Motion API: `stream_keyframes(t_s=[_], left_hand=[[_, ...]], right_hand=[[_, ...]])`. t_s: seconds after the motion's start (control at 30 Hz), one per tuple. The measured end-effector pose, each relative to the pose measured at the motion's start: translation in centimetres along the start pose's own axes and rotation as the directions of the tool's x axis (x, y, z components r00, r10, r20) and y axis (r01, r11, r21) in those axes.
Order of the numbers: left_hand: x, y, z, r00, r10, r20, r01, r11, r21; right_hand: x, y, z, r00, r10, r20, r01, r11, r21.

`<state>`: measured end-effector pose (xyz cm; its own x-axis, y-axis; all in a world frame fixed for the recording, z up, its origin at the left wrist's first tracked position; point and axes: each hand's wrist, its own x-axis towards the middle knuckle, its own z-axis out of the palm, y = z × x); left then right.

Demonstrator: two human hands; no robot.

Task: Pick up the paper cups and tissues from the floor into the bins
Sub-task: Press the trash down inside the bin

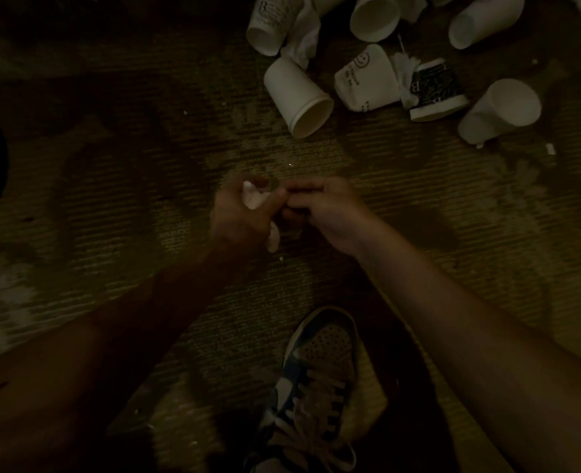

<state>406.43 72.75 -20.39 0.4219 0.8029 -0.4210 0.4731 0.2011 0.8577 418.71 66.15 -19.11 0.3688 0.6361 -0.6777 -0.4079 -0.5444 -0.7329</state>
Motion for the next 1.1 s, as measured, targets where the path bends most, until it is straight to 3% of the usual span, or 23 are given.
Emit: stream_keyframes(t_s=[0.13,0.27,0.4,0.47,0.77,0.9,1.03,1.1], left_hand=[[0.2,0.8,0.3,0.993,0.111,0.032,-0.109,0.993,-0.05],[1.3,1.3,0.8,1.0,0.015,0.005,-0.014,0.997,-0.075],[3.2,2.4,0.6,0.996,-0.054,-0.065,0.055,0.998,0.017],[4.1,2.9,0.4,0.997,-0.043,-0.066,0.046,0.998,0.047],[6.6,5.9,-0.4,0.977,0.21,0.033,-0.209,0.919,0.334],[6.5,6.1,-1.6,0.912,0.368,0.181,-0.406,0.741,0.534],[6.7,6.3,-2.6,0.866,0.235,0.441,-0.498,0.353,0.792],[6.2,6.2,-2.5,0.837,0.212,0.505,-0.546,0.243,0.802]], right_hand=[[0.1,-1.4,0.2,0.997,-0.007,0.072,-0.002,0.991,0.135],[0.3,-2.1,0.2,0.997,-0.019,0.081,0.014,0.998,0.062],[1.9,-3.7,0.3,0.974,-0.092,-0.209,0.065,0.989,-0.131],[3.2,-4.5,0.2,0.943,-0.1,-0.317,0.055,0.988,-0.148],[6.1,-5.5,0.4,0.892,-0.223,-0.394,0.134,0.961,-0.241],[5.0,-4.6,0.0,0.903,-0.301,-0.308,0.17,0.906,-0.387],[3.1,-3.9,-0.2,0.932,-0.333,-0.143,0.218,0.831,-0.511],[2.3,-3.5,-0.4,0.951,-0.302,-0.073,0.207,0.79,-0.577]])
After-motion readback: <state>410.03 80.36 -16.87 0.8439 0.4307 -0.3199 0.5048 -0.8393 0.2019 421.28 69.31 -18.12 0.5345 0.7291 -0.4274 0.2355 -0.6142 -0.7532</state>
